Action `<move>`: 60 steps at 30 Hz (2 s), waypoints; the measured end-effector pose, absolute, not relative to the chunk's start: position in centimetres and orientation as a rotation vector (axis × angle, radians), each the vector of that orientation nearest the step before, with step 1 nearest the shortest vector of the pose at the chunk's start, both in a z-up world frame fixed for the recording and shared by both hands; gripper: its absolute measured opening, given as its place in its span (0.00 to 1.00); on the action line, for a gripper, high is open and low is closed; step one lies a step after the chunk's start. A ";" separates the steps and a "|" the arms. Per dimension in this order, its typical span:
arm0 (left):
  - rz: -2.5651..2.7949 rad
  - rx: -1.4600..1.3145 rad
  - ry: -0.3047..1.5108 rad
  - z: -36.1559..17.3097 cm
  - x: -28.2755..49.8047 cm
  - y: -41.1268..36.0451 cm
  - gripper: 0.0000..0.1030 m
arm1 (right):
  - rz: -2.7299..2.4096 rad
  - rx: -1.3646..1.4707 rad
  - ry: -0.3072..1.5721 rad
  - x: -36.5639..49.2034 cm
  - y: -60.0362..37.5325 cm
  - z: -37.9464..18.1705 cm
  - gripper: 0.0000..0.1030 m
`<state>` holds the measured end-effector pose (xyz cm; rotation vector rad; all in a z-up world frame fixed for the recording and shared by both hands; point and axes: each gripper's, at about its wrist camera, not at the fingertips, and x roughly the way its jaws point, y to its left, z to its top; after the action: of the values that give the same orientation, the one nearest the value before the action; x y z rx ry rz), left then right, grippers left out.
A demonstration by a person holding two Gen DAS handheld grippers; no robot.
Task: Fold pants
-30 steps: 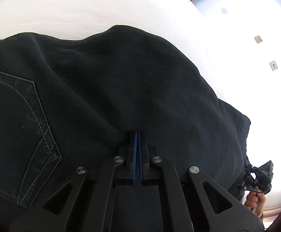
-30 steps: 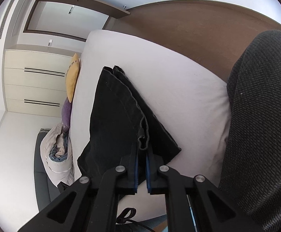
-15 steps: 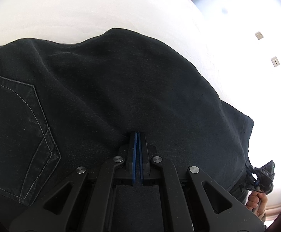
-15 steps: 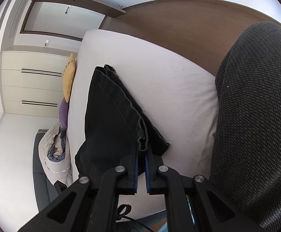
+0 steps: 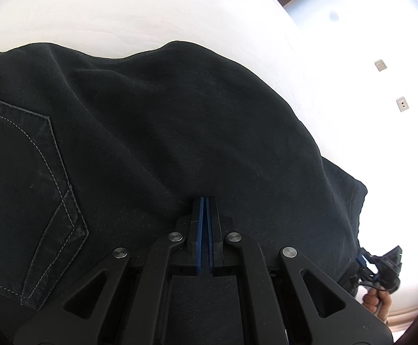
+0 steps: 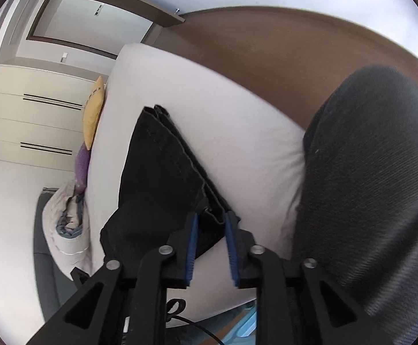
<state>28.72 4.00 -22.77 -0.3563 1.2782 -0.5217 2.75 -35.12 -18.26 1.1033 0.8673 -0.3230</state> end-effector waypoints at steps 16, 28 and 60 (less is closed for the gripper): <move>-0.478 -0.437 1.254 -23.2 27.7 5.9 0.01 | 0.337 0.883 1.015 25.6 -19.5 -18.3 0.29; -0.475 -0.377 1.234 -22.0 27.4 6.4 0.02 | 0.093 0.879 0.961 24.4 -27.4 -22.8 0.00; -0.377 -0.328 1.145 -21.3 34.1 6.1 0.02 | -0.203 0.814 0.908 14.0 -34.8 -18.5 0.00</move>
<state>34.11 6.08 -21.35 -0.3279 1.1446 -0.3767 13.96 -34.78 -18.49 0.8141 0.9076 -0.2034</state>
